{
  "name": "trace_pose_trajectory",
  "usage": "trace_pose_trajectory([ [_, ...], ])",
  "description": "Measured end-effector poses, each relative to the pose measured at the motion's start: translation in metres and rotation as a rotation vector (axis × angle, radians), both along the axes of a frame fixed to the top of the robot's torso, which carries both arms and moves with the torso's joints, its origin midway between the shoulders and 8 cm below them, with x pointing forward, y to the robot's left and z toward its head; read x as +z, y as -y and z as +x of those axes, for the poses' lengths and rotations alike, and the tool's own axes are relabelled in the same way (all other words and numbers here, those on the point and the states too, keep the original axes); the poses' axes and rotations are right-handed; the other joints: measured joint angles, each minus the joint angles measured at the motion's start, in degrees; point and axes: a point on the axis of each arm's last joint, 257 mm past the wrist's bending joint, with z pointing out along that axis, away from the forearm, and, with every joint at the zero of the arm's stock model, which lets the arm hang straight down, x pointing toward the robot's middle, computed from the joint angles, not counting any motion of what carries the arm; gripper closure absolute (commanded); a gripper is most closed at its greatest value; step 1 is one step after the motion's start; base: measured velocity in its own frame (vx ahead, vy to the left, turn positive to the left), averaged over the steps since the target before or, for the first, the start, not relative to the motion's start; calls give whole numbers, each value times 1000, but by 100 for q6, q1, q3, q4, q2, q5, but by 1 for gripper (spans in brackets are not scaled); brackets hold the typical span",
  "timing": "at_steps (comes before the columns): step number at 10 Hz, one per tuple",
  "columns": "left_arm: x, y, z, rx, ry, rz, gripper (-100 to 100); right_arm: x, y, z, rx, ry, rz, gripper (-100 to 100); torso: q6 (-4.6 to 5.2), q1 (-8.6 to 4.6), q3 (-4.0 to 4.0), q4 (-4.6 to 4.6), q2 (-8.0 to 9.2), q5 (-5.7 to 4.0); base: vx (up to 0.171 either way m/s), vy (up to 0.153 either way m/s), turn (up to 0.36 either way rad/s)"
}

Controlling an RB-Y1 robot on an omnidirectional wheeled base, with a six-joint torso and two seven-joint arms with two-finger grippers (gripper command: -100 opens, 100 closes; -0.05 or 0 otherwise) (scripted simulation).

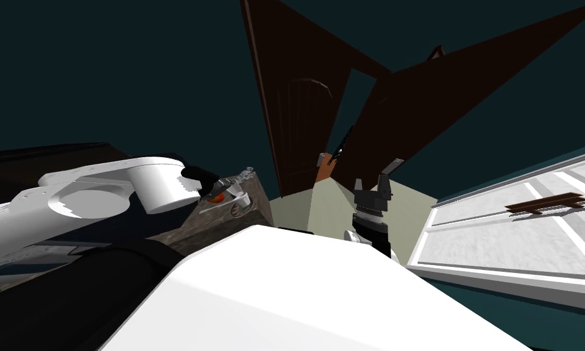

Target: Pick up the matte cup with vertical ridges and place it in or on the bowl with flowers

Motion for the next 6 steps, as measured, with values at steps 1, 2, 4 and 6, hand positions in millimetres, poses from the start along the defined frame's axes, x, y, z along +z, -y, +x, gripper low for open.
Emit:
trace_pose_trajectory([
  [1, 1, 0, 0, 1, -1, 0, 0, 0, 0, 0, 0, 0, 0, 0, -1, -2, 1, 0, 2, 1, 0, 0, 0],
  [2, 1, 0, 0, 1, -1, 0, 0, 0, 0, 0, 0, 0, 0, 0, -1, -4, 2, 1, 3, 0, 0, 0, 0],
  [4, 1, 0, 0, 1, -1, 0, 0, 0, 0, 0, 0, 0, 0, 0, -1, -5, 2, 1, 4, 0, 0, 0, 0],
  [6, 1, 0, 0, 1, -1, 0, 0, 0, 0, 0, 0, 0, 0, 0, -1, -5, 2, 1, 4, 0, 0, 0, 0],
])
